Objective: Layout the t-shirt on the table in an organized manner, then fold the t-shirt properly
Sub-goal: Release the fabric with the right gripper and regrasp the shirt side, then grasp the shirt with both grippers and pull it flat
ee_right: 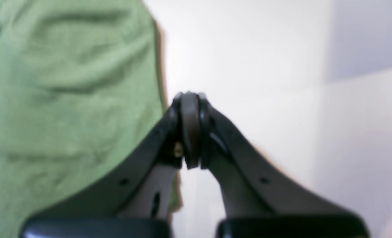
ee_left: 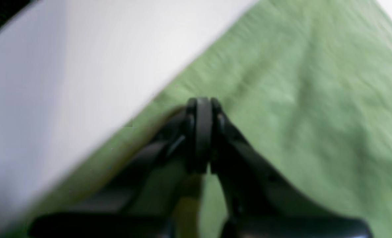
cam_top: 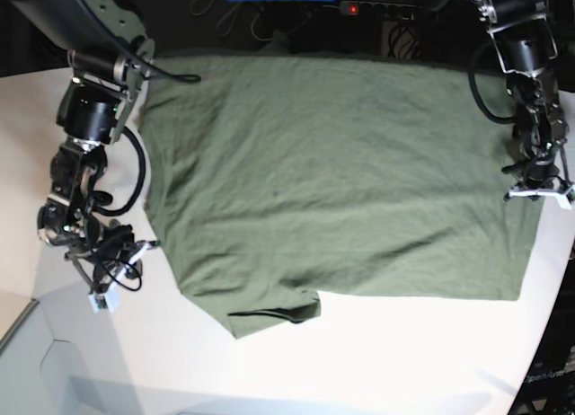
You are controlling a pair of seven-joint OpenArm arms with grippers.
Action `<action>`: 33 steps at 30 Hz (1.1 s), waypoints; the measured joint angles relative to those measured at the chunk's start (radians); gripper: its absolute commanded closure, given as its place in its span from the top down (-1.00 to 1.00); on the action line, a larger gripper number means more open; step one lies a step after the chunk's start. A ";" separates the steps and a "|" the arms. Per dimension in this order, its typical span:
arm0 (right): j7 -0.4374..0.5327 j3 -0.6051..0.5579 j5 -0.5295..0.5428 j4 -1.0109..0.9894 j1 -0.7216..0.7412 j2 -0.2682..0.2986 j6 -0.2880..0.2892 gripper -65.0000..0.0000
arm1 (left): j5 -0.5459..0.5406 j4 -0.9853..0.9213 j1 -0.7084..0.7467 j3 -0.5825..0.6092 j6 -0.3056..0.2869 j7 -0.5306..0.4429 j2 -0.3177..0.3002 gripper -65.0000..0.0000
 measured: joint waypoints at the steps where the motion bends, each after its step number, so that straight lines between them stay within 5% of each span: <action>1: -0.027 0.000 0.000 0.044 -0.014 -0.012 0.001 -1.00 | -0.002 0.030 0.005 0.004 -0.003 0.016 0.013 -1.00; 6: -0.147 -0.008 -0.006 0.325 -0.150 -0.111 0.006 -1.00 | 0.000 0.237 0.056 0.003 -0.005 -0.005 0.031 -1.00; 13: -0.156 -0.222 0.005 0.485 -0.364 -0.161 0.010 -1.00 | 0.000 0.319 0.203 0.004 -0.006 0.011 0.048 -1.00; 23: 0.043 -0.261 0.014 0.182 -0.319 -0.136 0.011 -1.00 | 0.000 0.212 0.235 0.005 -0.015 -0.043 0.051 -1.00; 33: 0.179 -0.180 0.038 -0.154 -0.095 -0.053 0.032 -1.00 | 0.002 -0.023 0.008 0.002 -0.018 -0.094 0.069 -1.00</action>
